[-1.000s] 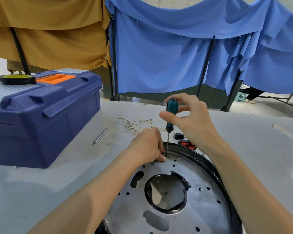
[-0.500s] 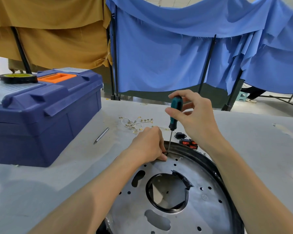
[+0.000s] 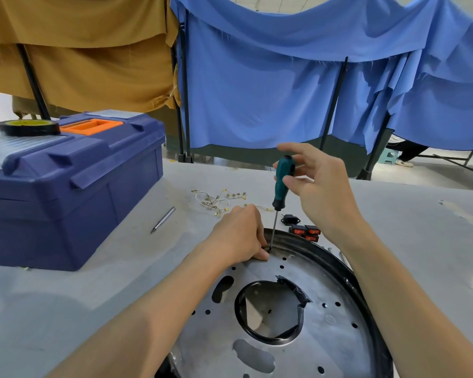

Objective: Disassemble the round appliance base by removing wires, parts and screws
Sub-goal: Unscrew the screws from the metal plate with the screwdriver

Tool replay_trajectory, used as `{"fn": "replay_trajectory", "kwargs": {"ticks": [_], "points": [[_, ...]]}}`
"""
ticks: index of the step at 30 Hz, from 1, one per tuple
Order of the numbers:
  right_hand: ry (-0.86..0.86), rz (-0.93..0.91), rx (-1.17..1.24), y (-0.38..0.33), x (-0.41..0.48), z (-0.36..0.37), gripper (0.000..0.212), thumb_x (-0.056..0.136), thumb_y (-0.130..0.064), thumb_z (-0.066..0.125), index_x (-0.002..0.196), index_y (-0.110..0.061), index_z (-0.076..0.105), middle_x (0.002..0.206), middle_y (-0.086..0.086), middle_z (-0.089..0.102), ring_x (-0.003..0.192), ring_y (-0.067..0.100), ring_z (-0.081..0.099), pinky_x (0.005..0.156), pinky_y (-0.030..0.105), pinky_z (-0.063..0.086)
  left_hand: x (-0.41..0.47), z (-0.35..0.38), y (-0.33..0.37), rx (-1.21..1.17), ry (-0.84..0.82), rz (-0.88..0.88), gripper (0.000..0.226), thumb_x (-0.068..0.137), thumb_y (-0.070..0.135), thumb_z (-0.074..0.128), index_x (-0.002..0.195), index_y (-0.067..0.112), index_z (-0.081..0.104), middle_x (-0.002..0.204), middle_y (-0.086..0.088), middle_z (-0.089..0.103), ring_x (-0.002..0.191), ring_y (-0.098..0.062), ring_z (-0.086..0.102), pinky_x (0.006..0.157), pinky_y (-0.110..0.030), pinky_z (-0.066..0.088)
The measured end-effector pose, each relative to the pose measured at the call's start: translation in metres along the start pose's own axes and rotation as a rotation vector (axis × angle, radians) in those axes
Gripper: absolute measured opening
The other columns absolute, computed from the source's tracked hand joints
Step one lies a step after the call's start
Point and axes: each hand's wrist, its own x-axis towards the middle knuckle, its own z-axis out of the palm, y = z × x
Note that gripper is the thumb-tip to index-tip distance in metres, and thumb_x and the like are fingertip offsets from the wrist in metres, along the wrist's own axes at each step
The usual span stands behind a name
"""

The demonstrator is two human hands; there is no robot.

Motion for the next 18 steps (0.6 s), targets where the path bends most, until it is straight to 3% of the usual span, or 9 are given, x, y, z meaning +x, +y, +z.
{"fn": "replay_trajectory", "kwargs": {"ticks": [3, 5, 8, 11, 13, 15, 18], "points": [[-0.044, -0.013, 0.032, -0.0004, -0.0024, 0.0016, 0.028, 0.087, -0.007, 0.067, 0.106, -0.026, 0.063, 0.104, -0.002, 0.063, 0.090, 0.010, 0.060, 0.073, 0.013, 0.048, -0.0003, -0.0002, -0.0001, 0.006, 0.004, -0.006, 0.019, 0.071, 0.021, 0.085, 0.083, 0.011, 0.075, 0.082, -0.005, 0.063, 0.079, -0.020, 0.061, 0.077, -0.032, 0.055], [-0.035, -0.017, 0.012, -0.0004, -0.0038, 0.0041, 0.029, 0.080, -0.023, 0.077, 0.104, -0.027, 0.063, 0.103, -0.001, 0.058, 0.087, 0.010, 0.058, 0.073, 0.015, 0.047, -0.0009, -0.0001, 0.0001, 0.011, 0.009, -0.005, 0.018, 0.071, 0.021, 0.086, 0.080, 0.012, 0.074, 0.082, -0.005, 0.062, 0.081, -0.021, 0.061, 0.079, -0.034, 0.056], [0.022, -0.022, -0.019, -0.0003, -0.0024, 0.0044, 0.035, 0.081, -0.010, 0.075, 0.111, -0.024, 0.064, 0.101, 0.001, 0.060, 0.086, 0.009, 0.058, 0.075, 0.021, 0.049, -0.0009, 0.0003, 0.0003, 0.010, 0.006, -0.002, 0.018, 0.071, 0.021, 0.085, 0.082, 0.011, 0.075, 0.085, -0.007, 0.066, 0.081, -0.020, 0.063, 0.080, -0.035, 0.057], [0.002, 0.021, 0.054, 0.0004, -0.0007, 0.0013, 0.041, 0.086, 0.003, 0.064, 0.121, -0.018, 0.061, 0.107, 0.004, 0.066, 0.097, 0.018, 0.063, 0.086, 0.028, 0.053, -0.0006, 0.0003, 0.0003, 0.004, 0.001, -0.007, 0.019, 0.071, 0.021, 0.086, 0.084, 0.010, 0.075, 0.083, -0.006, 0.066, 0.079, -0.019, 0.063, 0.079, -0.034, 0.057], [-0.005, 0.008, 0.057, 0.0001, -0.0016, 0.0018, 0.030, 0.088, -0.009, 0.067, 0.116, -0.019, 0.063, 0.106, 0.000, 0.066, 0.095, 0.015, 0.064, 0.082, 0.025, 0.053, -0.0006, -0.0001, 0.0001, 0.006, 0.003, -0.010, 0.019, 0.071, 0.021, 0.085, 0.083, 0.011, 0.075, 0.080, -0.003, 0.062, 0.079, -0.019, 0.060, 0.077, -0.032, 0.056], [-0.007, -0.005, 0.012, 0.0005, -0.0033, 0.0035, 0.031, 0.081, -0.027, 0.075, 0.110, -0.025, 0.063, 0.105, -0.002, 0.061, 0.090, 0.008, 0.061, 0.075, 0.018, 0.049, -0.0008, -0.0004, 0.0002, 0.008, 0.009, -0.012, 0.018, 0.072, 0.022, 0.085, 0.082, 0.011, 0.074, 0.076, -0.001, 0.057, 0.080, -0.018, 0.058, 0.076, -0.031, 0.055], [0.026, -0.007, -0.035, 0.0020, -0.0016, 0.0045, 0.035, 0.081, -0.016, 0.076, 0.112, -0.026, 0.063, 0.105, 0.001, 0.059, 0.082, 0.004, 0.057, 0.070, 0.013, 0.047, -0.0004, 0.0000, 0.0009, 0.006, 0.007, -0.014, 0.020, 0.072, 0.022, 0.085, 0.084, 0.011, 0.074, 0.079, -0.002, 0.060, 0.078, -0.018, 0.059, 0.076, -0.031, 0.055]]}}
